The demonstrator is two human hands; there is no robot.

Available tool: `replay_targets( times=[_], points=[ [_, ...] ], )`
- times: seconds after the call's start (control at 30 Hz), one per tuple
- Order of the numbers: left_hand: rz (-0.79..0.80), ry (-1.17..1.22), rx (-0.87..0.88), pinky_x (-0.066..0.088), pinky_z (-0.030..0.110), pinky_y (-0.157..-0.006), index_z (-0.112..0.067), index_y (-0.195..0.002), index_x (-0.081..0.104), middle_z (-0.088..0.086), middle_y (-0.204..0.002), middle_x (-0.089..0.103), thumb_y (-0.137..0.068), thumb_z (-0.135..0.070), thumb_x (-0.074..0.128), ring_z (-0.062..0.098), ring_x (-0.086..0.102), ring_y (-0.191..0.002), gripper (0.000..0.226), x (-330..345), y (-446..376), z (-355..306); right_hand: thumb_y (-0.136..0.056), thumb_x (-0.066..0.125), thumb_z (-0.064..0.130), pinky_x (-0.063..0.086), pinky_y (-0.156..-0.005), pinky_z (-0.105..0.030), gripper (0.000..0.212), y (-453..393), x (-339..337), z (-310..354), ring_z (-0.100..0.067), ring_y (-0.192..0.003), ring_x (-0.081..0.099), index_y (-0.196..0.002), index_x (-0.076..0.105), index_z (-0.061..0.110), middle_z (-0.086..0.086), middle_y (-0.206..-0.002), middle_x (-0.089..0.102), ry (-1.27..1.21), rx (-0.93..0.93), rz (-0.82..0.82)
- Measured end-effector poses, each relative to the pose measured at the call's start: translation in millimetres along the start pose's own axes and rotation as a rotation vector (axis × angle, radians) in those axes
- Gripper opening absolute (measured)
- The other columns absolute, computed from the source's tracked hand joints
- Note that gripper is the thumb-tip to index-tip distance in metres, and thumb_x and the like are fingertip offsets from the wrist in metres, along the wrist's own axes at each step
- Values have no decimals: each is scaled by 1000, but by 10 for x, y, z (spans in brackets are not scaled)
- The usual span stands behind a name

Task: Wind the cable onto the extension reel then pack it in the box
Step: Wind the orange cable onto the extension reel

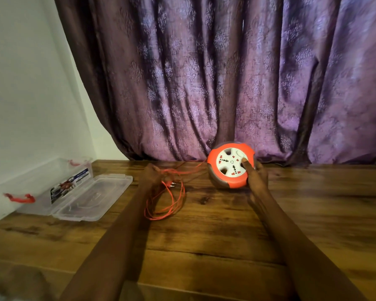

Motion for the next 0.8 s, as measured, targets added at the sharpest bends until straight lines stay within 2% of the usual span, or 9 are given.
replay_targets(
  times=[0.1, 0.17, 0.27, 0.37, 0.4, 0.53, 0.63, 0.73, 0.8],
  points=[
    [174, -292, 121, 45, 30, -94, -11, -113, 72, 17, -117, 67, -91, -29, 64, 27, 62, -109, 29, 123, -25, -49, -87, 75, 16, 57, -85, -42, 31, 14, 24, 2, -24, -91, 69, -115, 70, 3, -15, -108, 74, 4, -7, 5],
    [125, -399, 177, 38, 36, -108, -20, -118, 71, 15, -128, 57, -91, -39, 59, 34, 51, -125, 35, 109, -3, -170, -88, 75, 16, 57, -85, -41, 33, 12, 32, 8, -24, -91, 68, -117, 69, 1, -15, -108, 74, 2, -2, 4],
    [61, -451, 339, 43, 37, -99, -23, -111, 74, 15, -123, 64, -85, -52, 58, 36, 57, -118, 42, 141, 60, -401, -87, 75, 16, 58, -78, -35, 34, 9, 36, 12, -19, -83, 70, -116, 68, 0, -11, -102, 75, 13, -18, -1],
    [186, -649, 395, 42, 39, -102, -24, -125, 66, 11, -134, 63, -75, -83, 44, 30, 57, -124, 81, 306, 212, -493, -86, 77, 17, 60, -80, -38, 32, -3, 16, 1, -20, -86, 72, -114, 70, 4, -10, -102, 76, 6, -11, -3],
    [241, -711, 395, 44, 38, -100, -22, -120, 69, 11, -131, 64, -73, -84, 46, 30, 59, -121, 81, 351, 243, -474, -85, 78, 18, 59, -84, -42, 34, -6, 9, -3, -25, -92, 72, -115, 69, 4, -12, -105, 75, 7, -3, -4],
    [324, -467, 348, 53, 30, -79, -14, -92, 76, 10, -98, 75, -80, -50, 67, 25, 68, -92, 38, 306, 222, -416, -83, 80, 20, 58, -89, -49, 35, -7, -16, -8, -31, -99, 71, -114, 70, 6, -12, -106, 76, -5, 12, -9],
    [246, -294, 344, 48, 22, -69, -12, -93, 76, 12, -98, 76, -93, -28, 60, 22, 68, -89, 23, 75, 169, -401, -84, 79, 20, 59, -83, -44, 24, -12, -43, 26, -22, -90, 73, -105, 73, 13, -5, -99, 78, -13, 6, -10],
    [103, -351, 361, 49, 37, -90, -17, -104, 75, 17, -109, 73, -100, -32, 50, 34, 65, -106, 30, -220, 86, -363, -84, 79, 19, 59, -86, -44, 23, -38, -103, 103, -21, -90, 70, -106, 71, 15, -6, -103, 76, -13, -18, -54],
    [66, -314, 378, 49, 41, -93, -12, -106, 74, 20, -110, 72, -101, -26, 50, 37, 65, -109, 29, -379, 22, -327, -85, 78, 19, 58, -87, -43, 29, -44, -149, 155, -20, -89, 69, -112, 70, 13, -10, -109, 74, -29, -36, -91]
  ],
)
Point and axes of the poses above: each hand's wrist, its own y-axis away from the middle knuckle, its own x-axis out of the palm, z = x × y, the point moved 5 cm from there along -y, towards the middle knuckle
